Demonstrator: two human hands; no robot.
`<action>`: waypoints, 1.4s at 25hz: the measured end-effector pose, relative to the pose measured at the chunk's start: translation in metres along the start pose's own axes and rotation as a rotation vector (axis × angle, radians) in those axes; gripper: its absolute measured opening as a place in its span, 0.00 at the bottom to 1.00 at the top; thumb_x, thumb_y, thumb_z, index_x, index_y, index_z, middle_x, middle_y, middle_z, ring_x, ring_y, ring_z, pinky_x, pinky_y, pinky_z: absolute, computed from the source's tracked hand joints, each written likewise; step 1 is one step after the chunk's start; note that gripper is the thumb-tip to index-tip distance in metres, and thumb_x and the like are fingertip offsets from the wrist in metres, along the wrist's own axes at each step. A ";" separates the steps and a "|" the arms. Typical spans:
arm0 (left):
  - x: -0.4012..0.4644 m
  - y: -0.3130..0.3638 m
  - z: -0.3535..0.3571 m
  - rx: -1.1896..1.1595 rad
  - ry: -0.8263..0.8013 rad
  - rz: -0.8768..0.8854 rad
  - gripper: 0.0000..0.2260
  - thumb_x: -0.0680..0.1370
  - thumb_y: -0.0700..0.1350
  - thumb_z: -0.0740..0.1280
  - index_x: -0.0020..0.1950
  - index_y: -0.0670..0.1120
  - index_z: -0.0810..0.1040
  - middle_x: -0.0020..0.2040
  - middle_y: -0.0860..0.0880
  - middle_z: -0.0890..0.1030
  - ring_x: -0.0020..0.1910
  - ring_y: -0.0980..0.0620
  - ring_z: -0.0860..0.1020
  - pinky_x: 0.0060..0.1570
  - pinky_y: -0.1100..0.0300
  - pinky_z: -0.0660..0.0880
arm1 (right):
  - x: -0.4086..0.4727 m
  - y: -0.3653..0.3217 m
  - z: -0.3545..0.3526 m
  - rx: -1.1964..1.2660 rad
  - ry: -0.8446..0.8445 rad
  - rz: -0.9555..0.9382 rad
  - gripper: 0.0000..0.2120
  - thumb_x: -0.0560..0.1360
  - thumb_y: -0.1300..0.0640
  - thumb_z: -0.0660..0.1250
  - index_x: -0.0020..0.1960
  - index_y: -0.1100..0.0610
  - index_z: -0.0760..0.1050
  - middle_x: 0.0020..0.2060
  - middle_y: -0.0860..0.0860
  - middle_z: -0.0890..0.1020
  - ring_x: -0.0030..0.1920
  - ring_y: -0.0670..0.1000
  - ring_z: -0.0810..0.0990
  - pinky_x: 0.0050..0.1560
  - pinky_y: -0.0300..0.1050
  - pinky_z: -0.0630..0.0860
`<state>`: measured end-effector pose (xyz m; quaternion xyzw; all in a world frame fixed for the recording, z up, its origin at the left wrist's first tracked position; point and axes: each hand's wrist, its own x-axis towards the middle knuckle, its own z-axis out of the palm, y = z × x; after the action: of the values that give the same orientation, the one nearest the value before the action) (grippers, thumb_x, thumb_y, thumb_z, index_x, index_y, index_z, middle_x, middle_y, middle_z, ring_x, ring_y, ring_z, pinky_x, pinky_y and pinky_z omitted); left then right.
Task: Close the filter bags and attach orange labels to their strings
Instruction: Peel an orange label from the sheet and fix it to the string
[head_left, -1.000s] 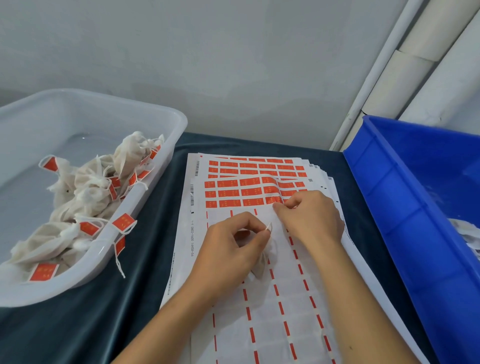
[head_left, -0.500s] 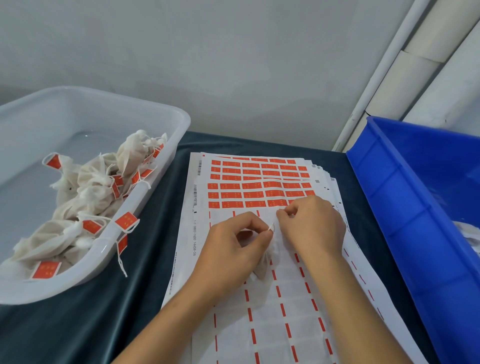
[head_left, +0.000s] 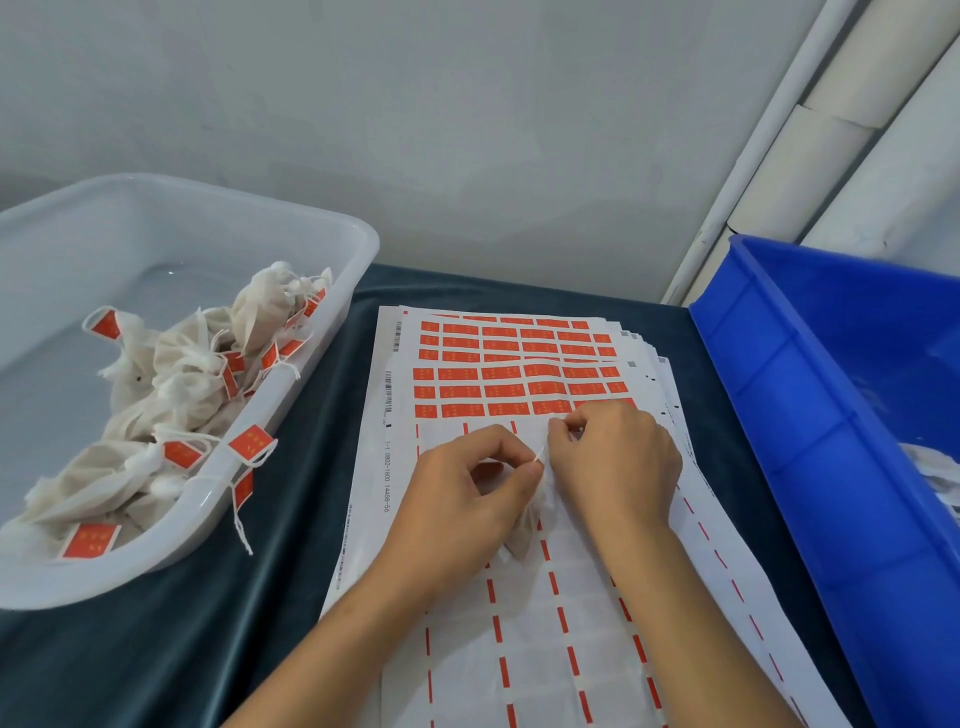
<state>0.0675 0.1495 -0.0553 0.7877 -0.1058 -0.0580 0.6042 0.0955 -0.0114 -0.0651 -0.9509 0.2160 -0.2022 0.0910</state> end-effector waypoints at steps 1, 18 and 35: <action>0.000 0.000 0.000 0.001 0.000 0.002 0.06 0.80 0.49 0.72 0.44 0.57 0.83 0.45 0.63 0.84 0.50 0.61 0.82 0.57 0.60 0.80 | -0.001 0.000 0.000 0.015 0.002 0.007 0.12 0.78 0.42 0.69 0.43 0.47 0.83 0.41 0.45 0.86 0.26 0.43 0.69 0.30 0.31 0.59; 0.002 -0.004 -0.001 0.021 0.000 0.017 0.06 0.80 0.50 0.72 0.44 0.59 0.83 0.46 0.65 0.84 0.51 0.64 0.82 0.52 0.67 0.77 | 0.000 0.004 -0.003 -0.086 0.007 -0.227 0.13 0.81 0.43 0.66 0.51 0.50 0.84 0.44 0.47 0.86 0.35 0.44 0.73 0.43 0.36 0.71; 0.002 -0.003 -0.001 0.027 0.000 -0.008 0.06 0.80 0.50 0.72 0.44 0.57 0.83 0.46 0.65 0.83 0.51 0.65 0.81 0.52 0.68 0.76 | 0.000 0.011 -0.007 0.072 -0.083 -0.085 0.14 0.79 0.40 0.68 0.58 0.46 0.84 0.56 0.46 0.86 0.46 0.45 0.78 0.53 0.42 0.79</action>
<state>0.0703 0.1502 -0.0577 0.7962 -0.1033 -0.0588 0.5932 0.0886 -0.0223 -0.0613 -0.9628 0.1641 -0.1741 0.1256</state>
